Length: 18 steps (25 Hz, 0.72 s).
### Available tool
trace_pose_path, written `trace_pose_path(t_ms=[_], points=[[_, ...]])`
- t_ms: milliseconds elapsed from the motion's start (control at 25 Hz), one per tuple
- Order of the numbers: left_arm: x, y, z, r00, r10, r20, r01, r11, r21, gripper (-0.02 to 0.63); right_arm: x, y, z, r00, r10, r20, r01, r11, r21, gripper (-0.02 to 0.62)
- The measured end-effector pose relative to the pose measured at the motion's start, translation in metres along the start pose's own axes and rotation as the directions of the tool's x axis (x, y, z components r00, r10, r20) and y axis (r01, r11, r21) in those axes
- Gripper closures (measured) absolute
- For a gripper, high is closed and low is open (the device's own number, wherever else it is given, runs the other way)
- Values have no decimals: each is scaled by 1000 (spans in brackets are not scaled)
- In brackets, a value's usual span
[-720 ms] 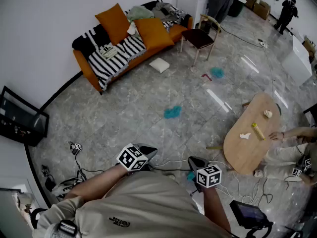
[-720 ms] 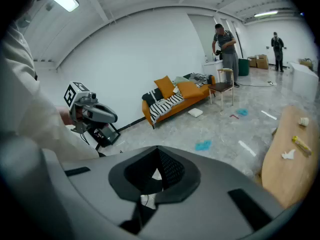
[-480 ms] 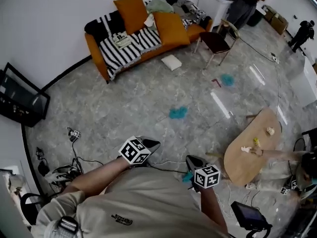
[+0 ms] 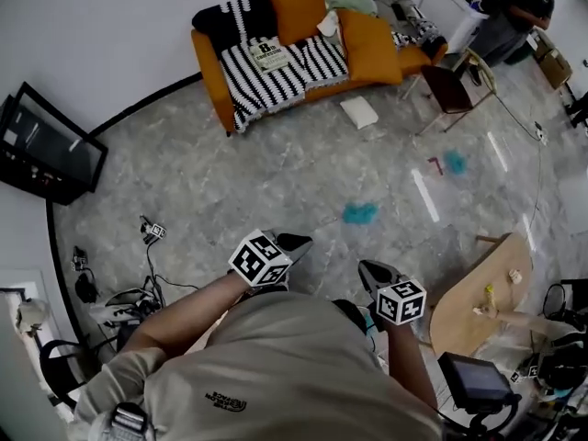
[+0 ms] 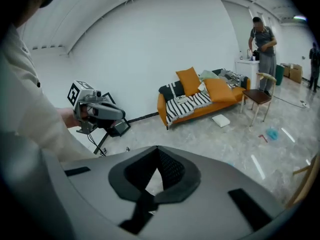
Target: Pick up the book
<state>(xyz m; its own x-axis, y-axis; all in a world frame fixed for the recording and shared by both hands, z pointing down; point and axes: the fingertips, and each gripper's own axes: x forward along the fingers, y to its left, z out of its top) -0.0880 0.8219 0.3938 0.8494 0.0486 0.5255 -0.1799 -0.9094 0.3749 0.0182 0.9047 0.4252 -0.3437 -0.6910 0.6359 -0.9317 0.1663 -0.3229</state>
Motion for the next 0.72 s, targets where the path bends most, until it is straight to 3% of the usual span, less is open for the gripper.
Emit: trace_pose_path(t_ms=[280,480,720], points=[[-36,101,21,985,164,60,-158,984,-84,597,86,12,86,993,108,-46,-113,985,-128,577],[-23,163,47,965,252,70,-240,960,-144,595,145,-18,147,983,168,-75,-179,967,-183,516],[9,247,103,942,334,46,-316,922,-225,535,214,-78,228,962,252,-109,-270,939,-213,512]])
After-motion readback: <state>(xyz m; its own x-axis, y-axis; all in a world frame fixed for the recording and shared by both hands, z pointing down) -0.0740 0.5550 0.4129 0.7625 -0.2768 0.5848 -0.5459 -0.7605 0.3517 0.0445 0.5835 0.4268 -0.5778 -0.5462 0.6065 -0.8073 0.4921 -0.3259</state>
